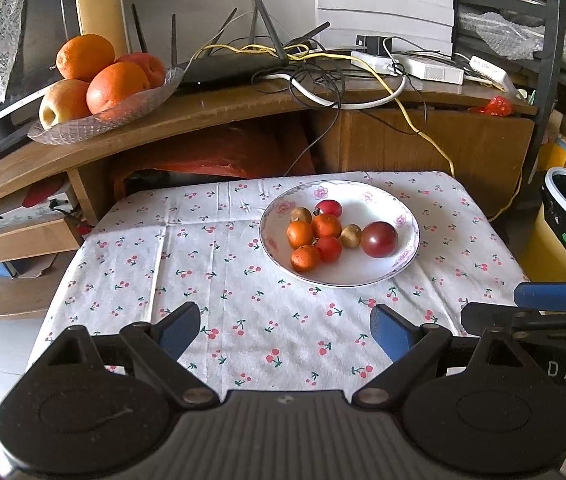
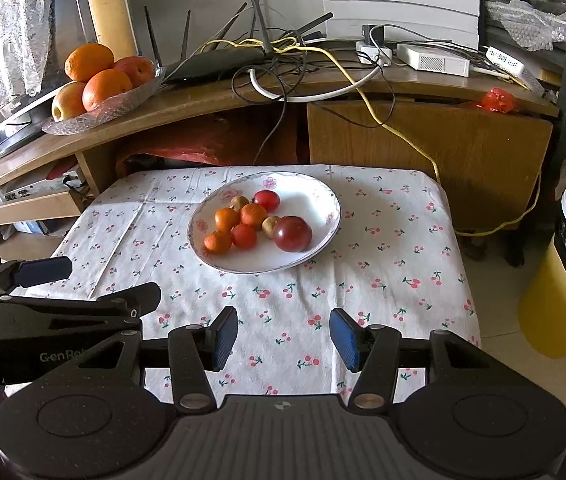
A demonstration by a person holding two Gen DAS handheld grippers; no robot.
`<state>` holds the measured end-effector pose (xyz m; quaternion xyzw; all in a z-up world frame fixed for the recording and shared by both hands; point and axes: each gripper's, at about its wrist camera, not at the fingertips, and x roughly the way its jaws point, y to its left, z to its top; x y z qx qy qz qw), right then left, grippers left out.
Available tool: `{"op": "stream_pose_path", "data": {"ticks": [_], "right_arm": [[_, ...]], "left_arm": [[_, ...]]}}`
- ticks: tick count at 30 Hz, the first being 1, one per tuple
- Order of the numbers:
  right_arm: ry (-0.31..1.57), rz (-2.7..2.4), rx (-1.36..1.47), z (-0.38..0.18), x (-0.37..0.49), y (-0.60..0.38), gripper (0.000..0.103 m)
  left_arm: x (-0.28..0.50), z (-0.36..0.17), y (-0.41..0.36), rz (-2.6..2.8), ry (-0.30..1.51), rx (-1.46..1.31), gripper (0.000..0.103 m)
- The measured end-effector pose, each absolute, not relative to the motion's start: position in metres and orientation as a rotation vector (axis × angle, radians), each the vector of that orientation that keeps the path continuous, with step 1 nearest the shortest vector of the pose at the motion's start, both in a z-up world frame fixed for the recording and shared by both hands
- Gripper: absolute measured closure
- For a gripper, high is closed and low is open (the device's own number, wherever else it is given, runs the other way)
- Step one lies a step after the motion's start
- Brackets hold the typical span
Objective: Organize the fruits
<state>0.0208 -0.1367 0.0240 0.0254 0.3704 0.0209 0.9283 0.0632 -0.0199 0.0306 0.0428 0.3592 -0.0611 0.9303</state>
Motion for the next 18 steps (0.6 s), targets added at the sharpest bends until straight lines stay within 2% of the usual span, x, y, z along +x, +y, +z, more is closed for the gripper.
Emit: {"op": "stream_pose_path", "data": {"ticks": [18], "right_arm": [[0.751,0.048,0.055,0.024,-0.001,-0.130,0.055]], "left_arm": [[0.032,0.034,-0.016,-0.121,0.719,0.110,0.004]]}}
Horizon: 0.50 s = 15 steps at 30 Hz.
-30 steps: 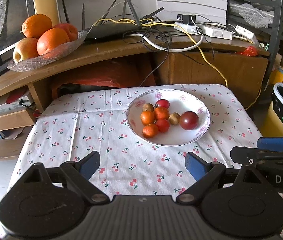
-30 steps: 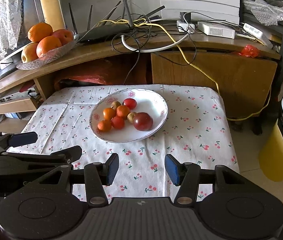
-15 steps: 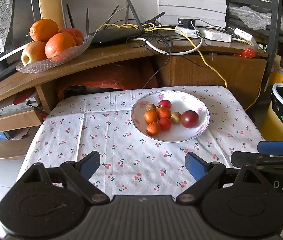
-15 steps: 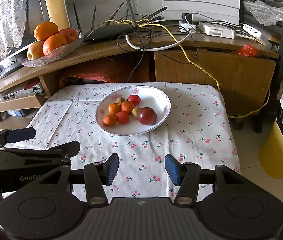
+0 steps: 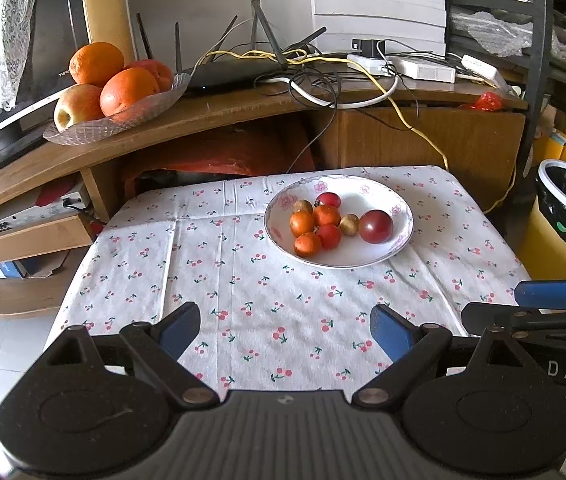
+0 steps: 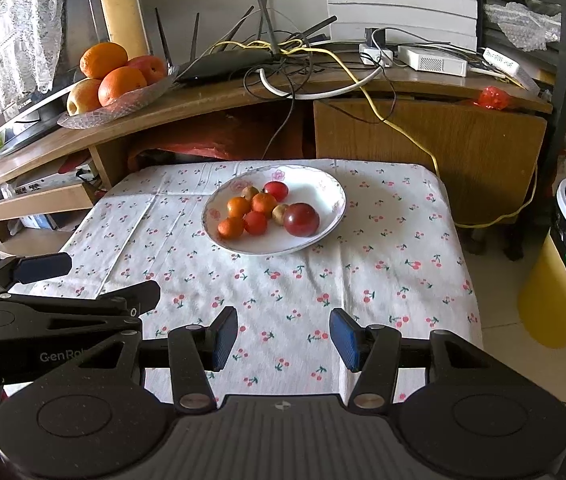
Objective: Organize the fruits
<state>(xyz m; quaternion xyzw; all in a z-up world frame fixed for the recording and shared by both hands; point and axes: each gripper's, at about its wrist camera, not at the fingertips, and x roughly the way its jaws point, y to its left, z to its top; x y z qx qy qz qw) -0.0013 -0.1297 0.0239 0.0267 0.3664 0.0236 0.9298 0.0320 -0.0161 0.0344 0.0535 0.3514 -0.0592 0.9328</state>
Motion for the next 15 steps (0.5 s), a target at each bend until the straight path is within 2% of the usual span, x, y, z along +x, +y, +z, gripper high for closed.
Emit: {"op": "stream_pose_path", "data": {"ticks": [15], "right_arm": [[0.764,0.052,0.035,0.019,-0.031,-0.119,0.055]], "left_arm": [[0.003,0.032,-0.014,-0.110,0.722,0.140,0.004]]}}
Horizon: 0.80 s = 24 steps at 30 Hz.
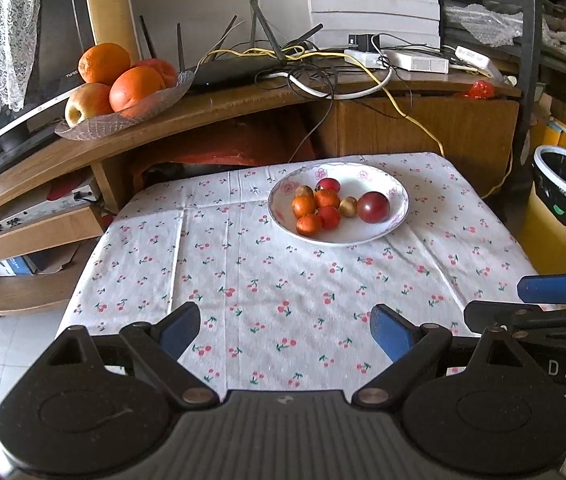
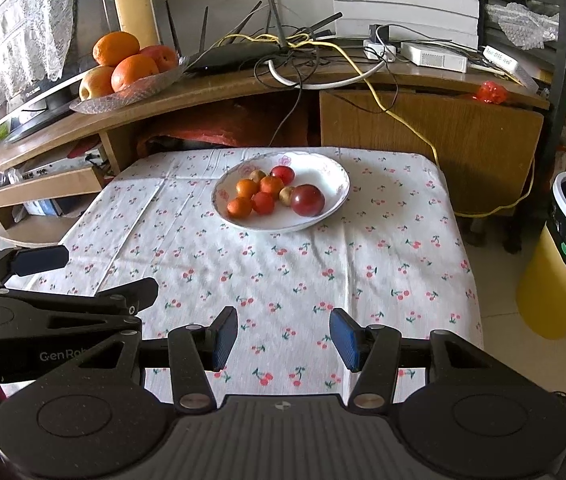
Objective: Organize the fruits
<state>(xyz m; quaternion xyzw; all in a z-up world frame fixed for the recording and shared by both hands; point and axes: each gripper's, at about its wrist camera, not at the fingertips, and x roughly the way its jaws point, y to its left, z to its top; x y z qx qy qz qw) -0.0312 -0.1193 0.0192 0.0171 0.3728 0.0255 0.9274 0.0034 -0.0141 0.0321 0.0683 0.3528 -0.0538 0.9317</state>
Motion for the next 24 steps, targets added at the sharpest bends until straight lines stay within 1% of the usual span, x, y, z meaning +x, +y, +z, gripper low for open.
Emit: {"op": "stream_pose_path", "data": {"ticks": [24], "right_arm": [[0.788,0.055,0.033,0.010,-0.060,-0.110,0.054]], "left_arm": [[-0.030,0.028,-0.012,-0.098,0.737,0.171,0.004]]}}
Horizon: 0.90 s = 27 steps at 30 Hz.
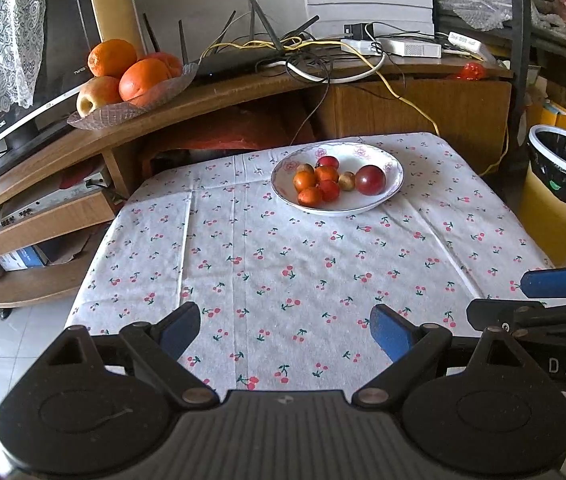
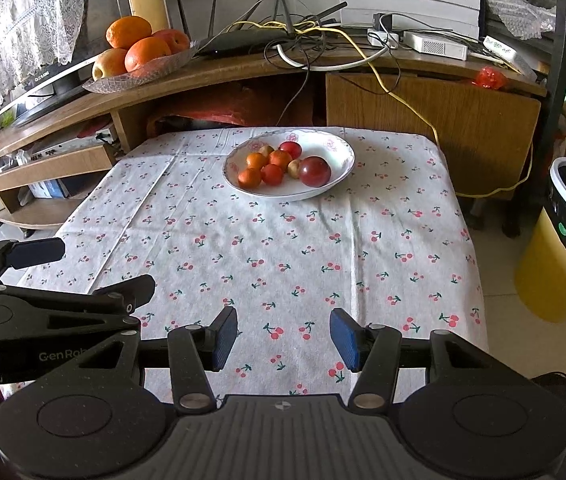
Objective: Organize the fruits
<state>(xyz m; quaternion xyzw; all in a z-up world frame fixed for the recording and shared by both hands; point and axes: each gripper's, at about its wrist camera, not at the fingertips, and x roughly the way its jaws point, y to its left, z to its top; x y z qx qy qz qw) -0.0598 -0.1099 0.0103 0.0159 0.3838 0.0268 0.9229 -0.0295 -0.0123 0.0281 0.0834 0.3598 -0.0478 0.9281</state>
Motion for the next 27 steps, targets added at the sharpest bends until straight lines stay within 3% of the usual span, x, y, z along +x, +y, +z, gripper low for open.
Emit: {"op": "stream_pose_path", "data": {"ticks": [27], "right_arm": [[0.806,0.032,0.024,0.0050,-0.0658,-0.1088,0.050]], "left_arm": [[-0.0340,0.0242,-0.0126,-0.109,0.746,0.179,0.004]]}}
